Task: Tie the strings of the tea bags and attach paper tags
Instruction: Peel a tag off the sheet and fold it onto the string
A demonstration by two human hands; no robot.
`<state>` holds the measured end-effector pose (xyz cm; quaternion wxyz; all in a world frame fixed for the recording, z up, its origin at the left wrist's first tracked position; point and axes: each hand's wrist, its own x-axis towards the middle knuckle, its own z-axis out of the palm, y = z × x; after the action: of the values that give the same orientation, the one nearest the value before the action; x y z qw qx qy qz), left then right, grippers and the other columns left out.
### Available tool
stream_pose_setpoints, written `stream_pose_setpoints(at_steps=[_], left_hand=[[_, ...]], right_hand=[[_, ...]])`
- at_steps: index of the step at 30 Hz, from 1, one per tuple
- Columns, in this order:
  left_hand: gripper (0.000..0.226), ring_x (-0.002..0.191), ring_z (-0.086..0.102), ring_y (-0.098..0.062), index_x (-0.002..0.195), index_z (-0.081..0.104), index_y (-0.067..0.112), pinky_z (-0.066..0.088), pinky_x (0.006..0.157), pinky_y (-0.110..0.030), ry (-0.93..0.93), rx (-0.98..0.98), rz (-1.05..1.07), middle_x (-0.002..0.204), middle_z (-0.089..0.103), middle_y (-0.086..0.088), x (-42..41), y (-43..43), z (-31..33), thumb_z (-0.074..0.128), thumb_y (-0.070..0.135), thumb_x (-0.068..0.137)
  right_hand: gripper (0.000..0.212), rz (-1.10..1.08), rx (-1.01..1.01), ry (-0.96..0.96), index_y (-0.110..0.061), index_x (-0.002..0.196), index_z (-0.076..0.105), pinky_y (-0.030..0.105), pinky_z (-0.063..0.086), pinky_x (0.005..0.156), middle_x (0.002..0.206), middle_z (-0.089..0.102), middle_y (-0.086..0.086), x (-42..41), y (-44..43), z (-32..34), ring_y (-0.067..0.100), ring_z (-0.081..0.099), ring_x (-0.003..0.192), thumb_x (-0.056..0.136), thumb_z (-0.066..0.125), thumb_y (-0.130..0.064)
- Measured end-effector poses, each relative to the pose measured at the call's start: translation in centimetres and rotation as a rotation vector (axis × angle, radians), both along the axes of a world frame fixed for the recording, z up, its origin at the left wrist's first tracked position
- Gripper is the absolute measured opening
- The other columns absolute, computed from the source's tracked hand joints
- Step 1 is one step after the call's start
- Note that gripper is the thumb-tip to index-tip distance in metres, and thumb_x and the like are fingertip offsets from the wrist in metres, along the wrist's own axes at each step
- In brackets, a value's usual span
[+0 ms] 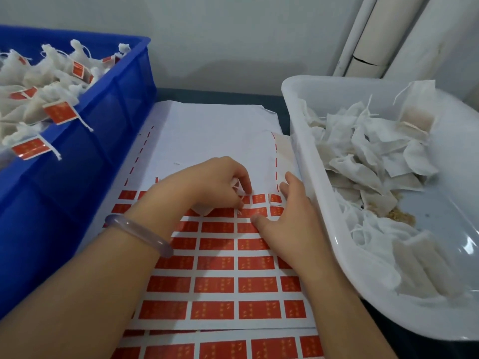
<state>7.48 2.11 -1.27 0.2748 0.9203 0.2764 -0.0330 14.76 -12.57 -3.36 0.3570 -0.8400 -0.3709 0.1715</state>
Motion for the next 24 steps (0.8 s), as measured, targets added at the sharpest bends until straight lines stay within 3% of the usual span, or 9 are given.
stream_pose_setpoints(at_steps=[3,6,11,15,19,24], left_hand=[[0.016,0.084,0.056,-0.009,0.089,0.056,0.035,0.045,0.064,-0.02,0.035,-0.049,0.005,0.093,0.056,0.014,0.4,-0.1,0.1,0.066,0.026,0.081],[0.008,0.075,0.055,-0.008,0.091,0.057,0.031,0.042,0.057,-0.017,0.022,-0.031,0.014,0.085,0.056,0.014,0.8,-0.2,0.1,0.058,0.024,0.087],[0.011,0.079,0.057,-0.008,0.077,0.057,0.032,0.045,0.063,-0.021,-0.011,-0.032,0.022,0.087,0.058,0.014,-0.2,0.2,0.6,0.058,0.027,0.087],[0.01,0.082,0.059,-0.008,0.078,0.059,0.034,0.045,0.065,-0.022,-0.043,-0.097,0.058,0.088,0.061,0.015,-2.8,0.8,1.3,0.058,0.03,0.087],[0.01,0.08,0.059,-0.008,0.083,0.059,0.035,0.041,0.06,-0.018,-0.124,-0.143,0.126,0.089,0.061,0.017,-5.0,0.7,2.0,0.057,0.027,0.089],[0.008,0.056,0.061,-0.003,0.082,0.063,0.031,0.044,0.054,-0.02,-0.401,-0.273,0.324,0.063,0.063,0.019,-7.3,0.1,3.4,0.059,0.026,0.088]], right_hand=[[0.078,-0.005,-0.013,-0.015,-0.033,0.144,0.01,0.028,0.035,0.102,0.147,0.032,-0.01,0.0,0.0,0.0,0.013,0.039,0.129,0.086,0.061,-0.042],[0.072,-0.002,0.003,-0.031,-0.035,0.142,0.013,0.012,0.035,0.087,0.143,0.036,-0.013,-0.1,-0.1,0.0,0.002,0.043,0.117,0.087,0.058,-0.045],[0.074,-0.008,-0.005,-0.009,-0.034,0.143,0.012,0.026,0.036,0.099,0.146,0.034,-0.012,0.0,0.0,-0.1,0.012,0.042,0.127,0.086,0.059,-0.044],[0.074,0.002,0.006,-0.01,-0.035,0.142,0.014,0.014,0.036,0.081,0.143,0.036,-0.013,0.1,0.1,-0.3,0.004,0.044,0.118,0.086,0.062,-0.037],[0.074,-0.003,0.0,-0.005,-0.036,0.142,0.014,0.032,0.039,0.1,0.146,0.034,-0.012,0.1,0.1,-0.5,0.014,0.043,0.128,0.086,0.063,-0.038],[0.073,0.002,0.005,0.02,-0.034,0.142,0.019,0.031,0.037,0.1,0.145,0.035,-0.011,-0.1,0.1,-0.1,0.013,0.041,0.129,0.085,0.065,-0.034]])
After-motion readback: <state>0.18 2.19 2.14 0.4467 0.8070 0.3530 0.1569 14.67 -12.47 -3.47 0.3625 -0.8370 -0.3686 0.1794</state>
